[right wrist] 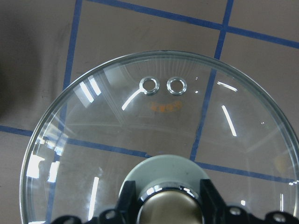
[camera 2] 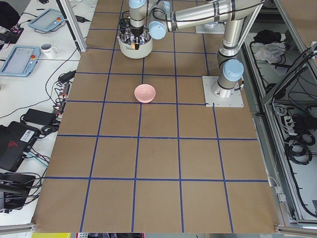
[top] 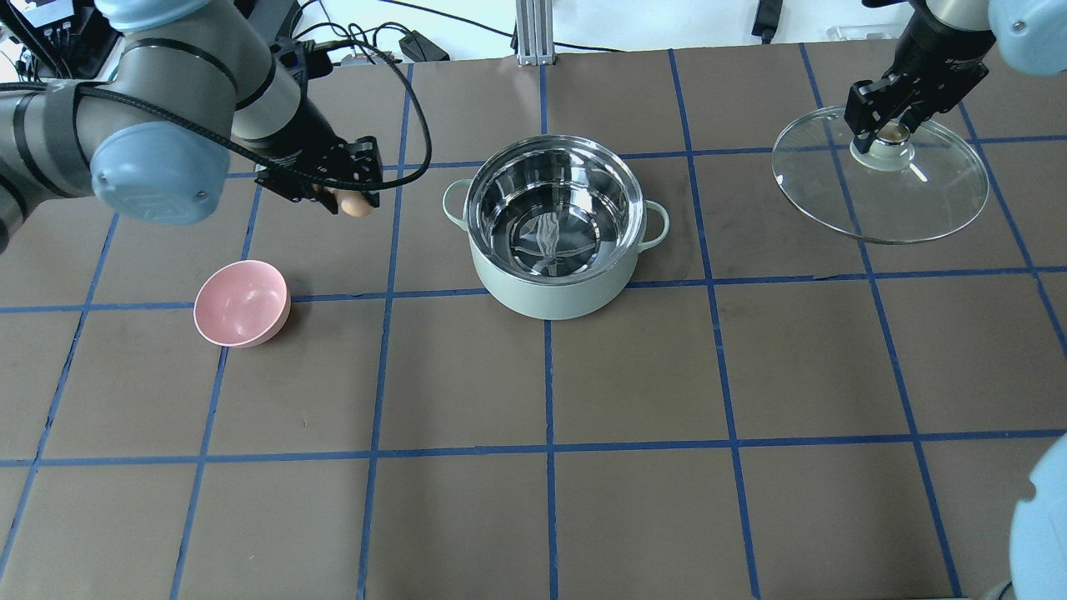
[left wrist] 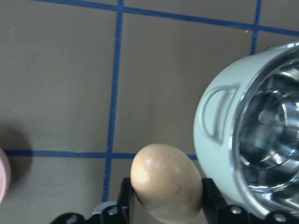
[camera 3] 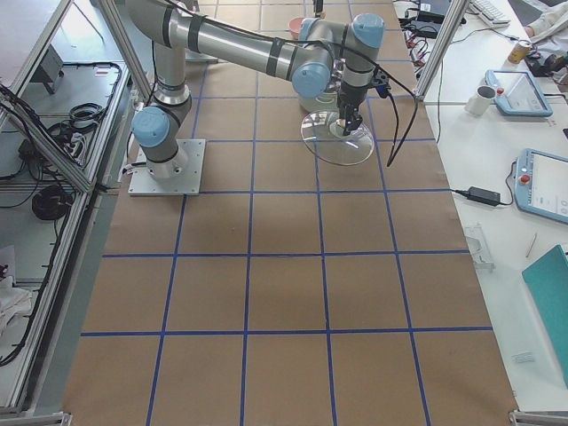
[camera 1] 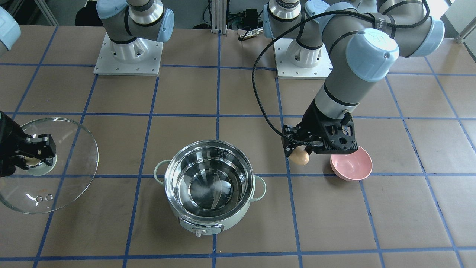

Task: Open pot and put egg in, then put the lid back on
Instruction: 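Carry the egg with the left gripper over the open pot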

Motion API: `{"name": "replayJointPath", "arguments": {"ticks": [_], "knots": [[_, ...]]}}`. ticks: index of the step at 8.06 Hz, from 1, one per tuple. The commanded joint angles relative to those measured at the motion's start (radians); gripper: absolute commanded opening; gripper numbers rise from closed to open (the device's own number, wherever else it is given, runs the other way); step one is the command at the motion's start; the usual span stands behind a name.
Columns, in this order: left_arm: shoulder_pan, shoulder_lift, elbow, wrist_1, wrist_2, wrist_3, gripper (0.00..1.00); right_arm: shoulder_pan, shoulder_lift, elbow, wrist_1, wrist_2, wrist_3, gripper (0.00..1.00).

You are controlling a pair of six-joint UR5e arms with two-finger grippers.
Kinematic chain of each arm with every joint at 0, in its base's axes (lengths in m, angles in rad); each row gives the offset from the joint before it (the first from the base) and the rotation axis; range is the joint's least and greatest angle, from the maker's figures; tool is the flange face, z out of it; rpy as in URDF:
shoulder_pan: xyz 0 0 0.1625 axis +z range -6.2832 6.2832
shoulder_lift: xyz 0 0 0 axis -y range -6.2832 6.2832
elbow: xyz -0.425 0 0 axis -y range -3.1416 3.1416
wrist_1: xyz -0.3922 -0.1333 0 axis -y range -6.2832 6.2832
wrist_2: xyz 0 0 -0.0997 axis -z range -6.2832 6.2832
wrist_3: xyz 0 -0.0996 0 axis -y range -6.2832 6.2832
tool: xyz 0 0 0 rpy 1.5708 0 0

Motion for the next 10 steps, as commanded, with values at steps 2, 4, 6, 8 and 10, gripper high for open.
{"name": "replayJointPath", "arguments": {"ticks": [2,4,6,8,10], "knots": [[-0.217,-0.194,0.118,0.284,-0.073,-0.194,0.37,0.000,0.000,0.000,0.001,0.001,-0.001,0.00],[-0.296,-0.285,0.160,0.281,-0.074,-0.216,0.37,0.000,0.000,0.000,0.001,-0.001,0.000,0.00],[-0.319,-0.354,0.151,0.261,-0.073,-0.209,0.37,0.000,0.000,0.000,0.001,0.001,0.000,0.00],[-0.326,-0.366,0.149,0.200,-0.068,-0.212,0.37,0.000,0.002,0.000,0.001,-0.001,0.000,0.00],[-0.331,-0.391,0.149,0.200,-0.044,-0.220,0.42,0.000,0.002,0.000,0.001,-0.001,0.000,0.00]]}}
